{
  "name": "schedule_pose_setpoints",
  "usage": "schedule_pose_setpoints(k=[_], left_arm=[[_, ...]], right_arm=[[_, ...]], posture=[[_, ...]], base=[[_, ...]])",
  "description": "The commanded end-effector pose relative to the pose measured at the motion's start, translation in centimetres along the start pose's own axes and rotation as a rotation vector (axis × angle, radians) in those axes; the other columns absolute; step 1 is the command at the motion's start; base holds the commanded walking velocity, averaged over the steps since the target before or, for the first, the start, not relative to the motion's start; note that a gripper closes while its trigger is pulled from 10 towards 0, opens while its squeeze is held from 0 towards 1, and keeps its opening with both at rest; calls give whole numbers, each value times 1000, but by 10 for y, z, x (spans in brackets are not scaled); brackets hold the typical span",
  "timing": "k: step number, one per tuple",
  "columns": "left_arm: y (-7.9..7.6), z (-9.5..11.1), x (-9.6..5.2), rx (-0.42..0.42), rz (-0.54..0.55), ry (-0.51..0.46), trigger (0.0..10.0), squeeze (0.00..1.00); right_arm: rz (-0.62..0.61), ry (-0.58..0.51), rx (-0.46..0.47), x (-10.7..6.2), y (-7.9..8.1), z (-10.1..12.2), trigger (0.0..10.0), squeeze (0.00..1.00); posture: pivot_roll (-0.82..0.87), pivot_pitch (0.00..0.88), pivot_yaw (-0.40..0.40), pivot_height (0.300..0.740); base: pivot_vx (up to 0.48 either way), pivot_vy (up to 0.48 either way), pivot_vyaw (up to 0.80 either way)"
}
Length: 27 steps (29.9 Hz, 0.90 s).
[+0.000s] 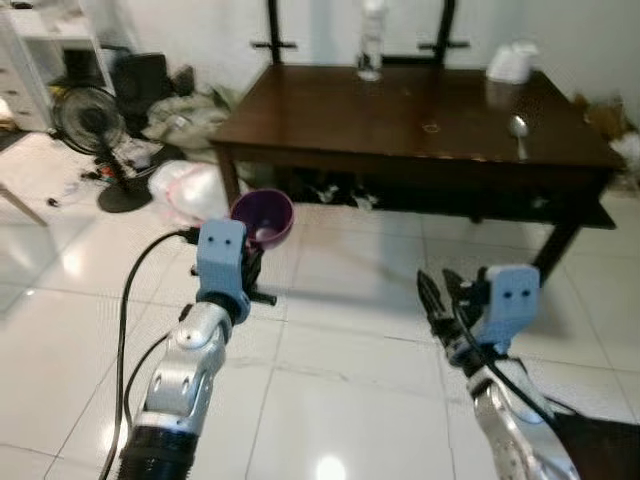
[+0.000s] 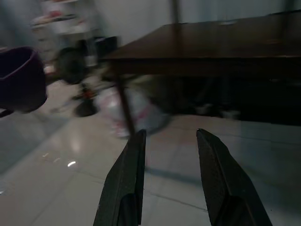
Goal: Setting the table
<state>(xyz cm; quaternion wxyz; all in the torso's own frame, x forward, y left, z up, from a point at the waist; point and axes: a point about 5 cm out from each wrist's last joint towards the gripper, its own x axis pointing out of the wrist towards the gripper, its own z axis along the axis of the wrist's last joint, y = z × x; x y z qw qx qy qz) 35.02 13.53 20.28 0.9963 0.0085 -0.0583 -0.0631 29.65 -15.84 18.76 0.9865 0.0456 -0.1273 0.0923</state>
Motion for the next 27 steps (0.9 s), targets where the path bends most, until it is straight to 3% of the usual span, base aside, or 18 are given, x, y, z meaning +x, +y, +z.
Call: schedule_pose_setpoints(k=[1,10,22,27], left_arm=[[4,-7,-2,4,20,22,10000,0],[3,-6,0,9,29,26,10000,0],[14,-12,5,46,146,67,10000,0],[20,-11,7,43,183,64,10000,0]], right_arm=[[1,13,7,-2,1,-2,10000,0],[-3,12,8,-3,0,-2,10000,0],[2,14,5,-2,1,-3,10000,0],[7,14,-1,-2,3,-3,10000,0]], posture=[[-75,62,114,740],[-73,62,117,740],[-75,57,118,740],[-77,53,121,740]], base=[[0,0,800],[0,0,800],[0,0,799],[480,0,0]])
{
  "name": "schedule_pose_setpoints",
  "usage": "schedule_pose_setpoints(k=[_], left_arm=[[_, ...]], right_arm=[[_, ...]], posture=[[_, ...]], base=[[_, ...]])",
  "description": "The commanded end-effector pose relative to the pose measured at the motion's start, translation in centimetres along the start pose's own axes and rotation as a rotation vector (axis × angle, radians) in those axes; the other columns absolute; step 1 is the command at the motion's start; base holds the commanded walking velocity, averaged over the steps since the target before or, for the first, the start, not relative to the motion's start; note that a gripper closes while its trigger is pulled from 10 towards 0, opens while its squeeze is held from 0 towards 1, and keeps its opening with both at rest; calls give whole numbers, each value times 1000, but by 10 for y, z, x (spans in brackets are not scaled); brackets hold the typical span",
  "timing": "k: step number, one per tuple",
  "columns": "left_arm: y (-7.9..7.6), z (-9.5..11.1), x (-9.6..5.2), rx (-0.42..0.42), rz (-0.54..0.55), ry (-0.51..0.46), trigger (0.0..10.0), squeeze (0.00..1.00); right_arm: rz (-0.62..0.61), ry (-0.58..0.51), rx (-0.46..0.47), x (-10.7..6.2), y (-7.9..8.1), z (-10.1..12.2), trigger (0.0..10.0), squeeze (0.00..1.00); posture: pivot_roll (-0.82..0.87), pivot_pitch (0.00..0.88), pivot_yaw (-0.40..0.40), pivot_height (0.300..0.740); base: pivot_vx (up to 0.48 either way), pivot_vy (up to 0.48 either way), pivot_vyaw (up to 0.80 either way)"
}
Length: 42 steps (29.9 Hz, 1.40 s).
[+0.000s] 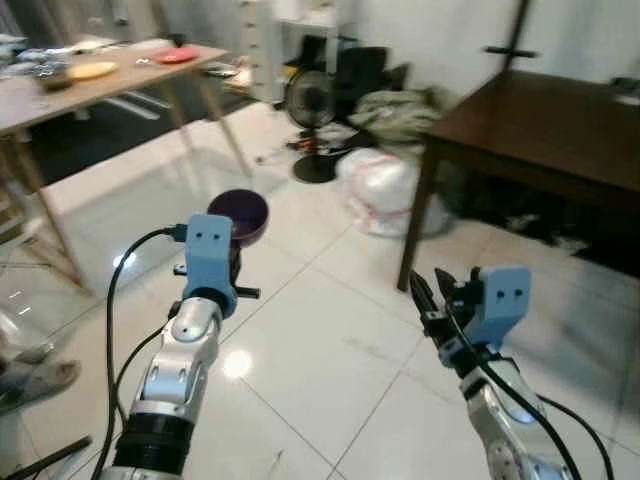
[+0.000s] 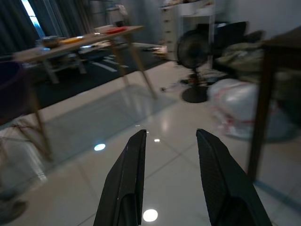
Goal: Setting the table
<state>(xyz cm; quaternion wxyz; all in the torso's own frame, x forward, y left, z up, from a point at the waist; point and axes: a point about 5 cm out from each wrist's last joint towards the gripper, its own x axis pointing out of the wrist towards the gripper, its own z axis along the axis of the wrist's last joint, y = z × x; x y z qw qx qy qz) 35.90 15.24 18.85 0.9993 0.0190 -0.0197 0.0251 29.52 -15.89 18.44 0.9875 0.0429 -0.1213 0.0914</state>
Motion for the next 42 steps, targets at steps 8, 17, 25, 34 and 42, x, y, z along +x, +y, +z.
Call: schedule_pose_setpoints(k=[8,17,25,34,42], left_arm=[[2,5,3,14,10,-21,10000,0],[1,4,4,12,14,-22,10000,0],[-2,2,0,16,-38,-32,10000,0],[-9,-7,-24,34,-219,-54,10000,0],[-32,-18,-60,28,-470,-56,10000,0]], right_arm=[[17,2,-1,0,4,-1,10000,0],[22,5,-9,0,4,-1,10000,0],[-15,30,-15,-1,-1,-6,10000,0],[-157,56,-6,-2,-22,-10,10000,0],[-164,50,-14,-4,-25,-8,10000,0]], posture=[[-77,50,121,740],[-77,49,120,740],[-74,48,117,740],[-61,65,106,740],[-52,74,105,740]], base=[[480,0,0],[480,0,0],[480,0,0],[480,0,0],[480,0,0]])
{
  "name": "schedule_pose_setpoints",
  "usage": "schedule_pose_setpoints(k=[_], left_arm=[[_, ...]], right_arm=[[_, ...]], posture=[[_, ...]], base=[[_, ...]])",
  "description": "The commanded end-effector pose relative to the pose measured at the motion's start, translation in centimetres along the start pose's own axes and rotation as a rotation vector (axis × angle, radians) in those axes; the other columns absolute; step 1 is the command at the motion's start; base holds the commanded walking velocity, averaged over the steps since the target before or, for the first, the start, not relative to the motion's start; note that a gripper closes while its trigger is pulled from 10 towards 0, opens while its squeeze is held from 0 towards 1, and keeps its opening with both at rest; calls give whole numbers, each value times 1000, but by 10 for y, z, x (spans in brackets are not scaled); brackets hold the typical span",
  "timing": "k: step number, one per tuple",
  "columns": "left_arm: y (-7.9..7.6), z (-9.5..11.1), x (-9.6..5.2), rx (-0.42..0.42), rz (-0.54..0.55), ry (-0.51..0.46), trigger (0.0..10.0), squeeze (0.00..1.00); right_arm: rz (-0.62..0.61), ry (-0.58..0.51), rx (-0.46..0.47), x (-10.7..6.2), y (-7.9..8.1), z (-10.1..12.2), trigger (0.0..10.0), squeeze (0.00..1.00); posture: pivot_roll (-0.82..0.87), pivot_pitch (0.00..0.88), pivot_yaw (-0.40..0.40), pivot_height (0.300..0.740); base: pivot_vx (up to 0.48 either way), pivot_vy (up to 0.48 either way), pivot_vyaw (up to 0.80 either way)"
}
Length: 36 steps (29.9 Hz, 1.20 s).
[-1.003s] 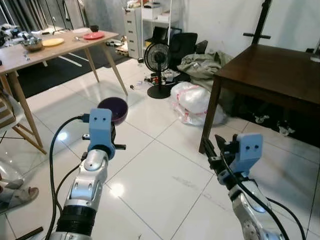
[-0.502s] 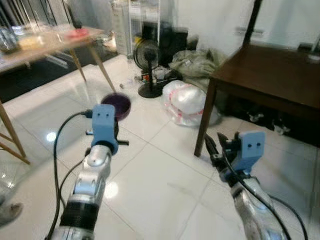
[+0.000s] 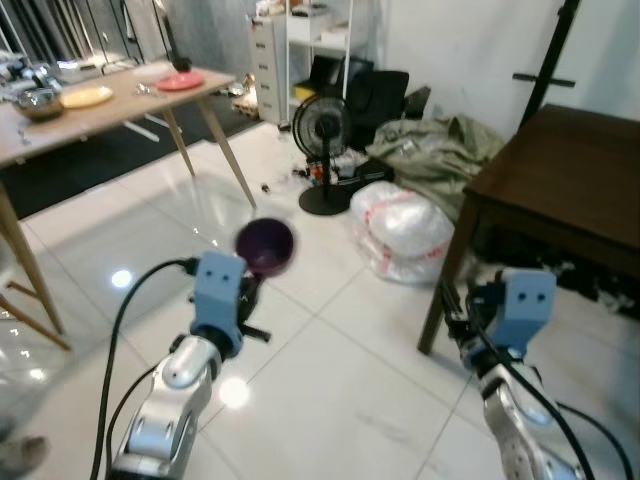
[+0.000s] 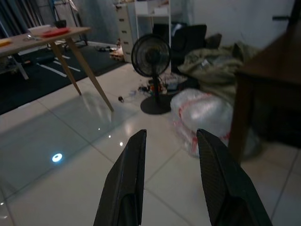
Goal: Setting the table
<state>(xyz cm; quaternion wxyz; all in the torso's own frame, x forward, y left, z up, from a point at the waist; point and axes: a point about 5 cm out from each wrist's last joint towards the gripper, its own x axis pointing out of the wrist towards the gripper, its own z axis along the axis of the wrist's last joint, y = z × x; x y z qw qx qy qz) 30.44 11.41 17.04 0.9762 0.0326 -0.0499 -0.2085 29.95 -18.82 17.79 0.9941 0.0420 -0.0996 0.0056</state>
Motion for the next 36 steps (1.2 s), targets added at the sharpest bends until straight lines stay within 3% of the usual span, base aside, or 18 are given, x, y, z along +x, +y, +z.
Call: schedule_pose_setpoints(k=[1,6,20,36], left_arm=[[-1,-4,-6,8,-5,18,10000,0],[-5,-5,-8,6,14,13,10000,0],[1,-1,-8,60,101,-18,10000,0],[3,1,-8,62,143,-32,10000,0]], right_arm=[[10,13,3,-4,5,-5,10000,0],[17,13,6,-6,8,-5,10000,0],[73,21,1,-9,14,-6,10000,0],[73,17,-31,-3,12,-4,10000,0]], posture=[[-52,76,107,740],[-56,78,111,740],[-58,78,99,740],[-49,74,90,740]], base=[[480,0,0],[480,0,0],[480,0,0],[480,0,0]])
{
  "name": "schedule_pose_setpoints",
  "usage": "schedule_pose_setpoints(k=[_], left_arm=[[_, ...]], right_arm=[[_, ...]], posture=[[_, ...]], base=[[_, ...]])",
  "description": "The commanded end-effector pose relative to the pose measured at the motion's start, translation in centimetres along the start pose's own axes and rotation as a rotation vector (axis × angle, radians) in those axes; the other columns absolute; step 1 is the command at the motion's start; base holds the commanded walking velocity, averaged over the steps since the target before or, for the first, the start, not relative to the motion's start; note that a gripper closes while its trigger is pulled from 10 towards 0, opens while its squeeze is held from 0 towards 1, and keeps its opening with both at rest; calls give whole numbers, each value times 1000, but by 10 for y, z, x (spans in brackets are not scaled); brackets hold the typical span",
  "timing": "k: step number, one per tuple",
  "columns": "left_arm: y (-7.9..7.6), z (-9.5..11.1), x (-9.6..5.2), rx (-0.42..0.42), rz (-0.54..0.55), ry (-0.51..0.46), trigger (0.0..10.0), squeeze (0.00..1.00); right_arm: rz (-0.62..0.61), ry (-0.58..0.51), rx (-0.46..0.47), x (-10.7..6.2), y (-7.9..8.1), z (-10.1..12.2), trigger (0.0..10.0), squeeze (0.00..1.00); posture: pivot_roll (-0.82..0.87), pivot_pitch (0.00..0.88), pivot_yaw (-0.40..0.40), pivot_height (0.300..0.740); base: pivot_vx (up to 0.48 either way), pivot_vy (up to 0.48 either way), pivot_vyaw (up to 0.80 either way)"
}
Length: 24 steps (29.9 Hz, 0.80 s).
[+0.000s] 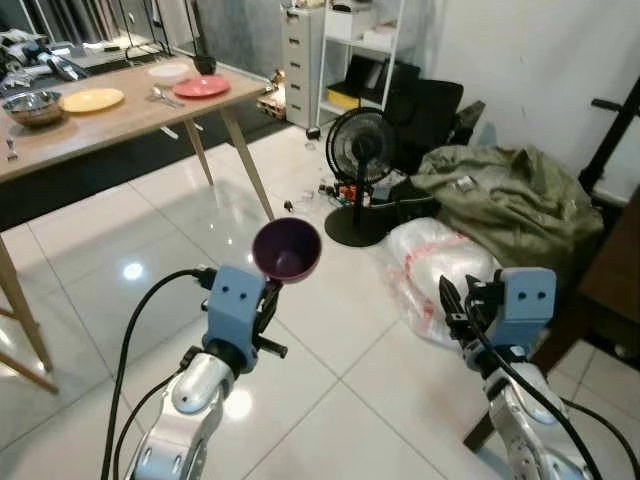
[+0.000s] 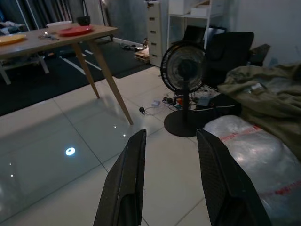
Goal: Setting the table
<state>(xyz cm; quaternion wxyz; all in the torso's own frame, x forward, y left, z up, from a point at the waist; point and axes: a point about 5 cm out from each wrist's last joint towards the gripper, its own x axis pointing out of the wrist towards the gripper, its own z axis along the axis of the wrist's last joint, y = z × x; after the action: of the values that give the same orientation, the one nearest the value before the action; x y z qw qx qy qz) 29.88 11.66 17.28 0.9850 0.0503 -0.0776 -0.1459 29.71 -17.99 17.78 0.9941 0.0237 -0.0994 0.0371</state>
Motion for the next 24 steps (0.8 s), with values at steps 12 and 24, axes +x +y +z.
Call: schedule_pose_setpoints(k=[12,24], left_arm=[[3,-3,1,6,27,7,10000,0],[3,-1,5,2,28,-3,10000,0]], right_arm=[[14,6,2,1,5,-3,10000,0],[20,-3,2,3,6,-2,10000,0]], posture=[[-49,67,92,740],[-48,53,98,740]], base=[[480,0,0],[480,0,0]])
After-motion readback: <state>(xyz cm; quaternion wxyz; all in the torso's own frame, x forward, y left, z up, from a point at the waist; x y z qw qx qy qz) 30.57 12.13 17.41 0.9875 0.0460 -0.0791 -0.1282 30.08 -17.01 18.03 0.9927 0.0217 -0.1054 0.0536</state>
